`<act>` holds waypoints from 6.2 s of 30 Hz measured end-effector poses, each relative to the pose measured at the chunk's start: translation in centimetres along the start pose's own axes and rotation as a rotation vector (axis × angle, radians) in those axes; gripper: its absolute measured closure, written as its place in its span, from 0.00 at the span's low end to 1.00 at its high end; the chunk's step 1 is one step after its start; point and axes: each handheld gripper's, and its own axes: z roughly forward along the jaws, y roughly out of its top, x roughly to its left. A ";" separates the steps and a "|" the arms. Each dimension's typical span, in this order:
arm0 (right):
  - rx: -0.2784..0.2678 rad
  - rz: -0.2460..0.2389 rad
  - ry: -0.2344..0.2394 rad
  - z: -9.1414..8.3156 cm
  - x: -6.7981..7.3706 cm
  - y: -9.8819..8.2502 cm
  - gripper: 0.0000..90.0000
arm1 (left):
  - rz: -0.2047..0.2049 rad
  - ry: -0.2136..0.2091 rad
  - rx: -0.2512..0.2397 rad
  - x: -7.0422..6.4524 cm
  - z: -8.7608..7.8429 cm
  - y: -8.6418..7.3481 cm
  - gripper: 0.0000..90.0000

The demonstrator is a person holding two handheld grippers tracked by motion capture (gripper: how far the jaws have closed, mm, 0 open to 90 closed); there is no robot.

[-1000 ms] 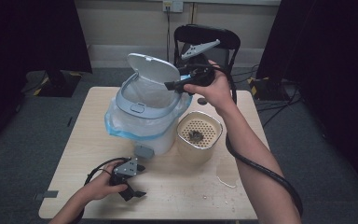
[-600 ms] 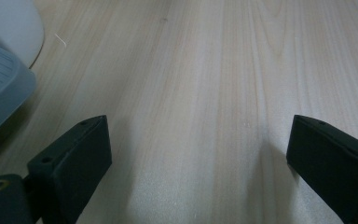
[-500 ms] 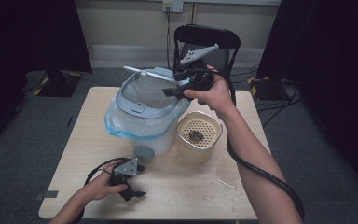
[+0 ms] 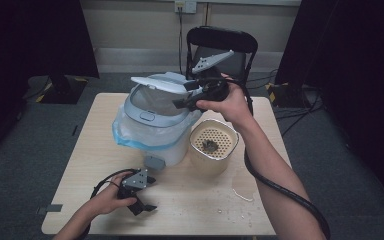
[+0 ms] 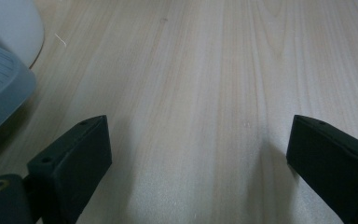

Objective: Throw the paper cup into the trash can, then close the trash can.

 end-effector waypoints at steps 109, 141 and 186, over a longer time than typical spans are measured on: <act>0.051 0.098 -0.124 0.2 -0.2 -1.5 0.25 | 0.008 0.005 0.000 0.0 0.0 0.0 0.06; 0.049 0.113 -0.114 -2.7 0.3 -5.8 0.16 | 0.008 0.005 0.000 0.0 0.0 0.0 0.06; 0.093 0.113 -0.124 -5.7 2.3 -13.9 0.16 | 0.008 0.007 -0.004 0.0 0.0 0.0 0.06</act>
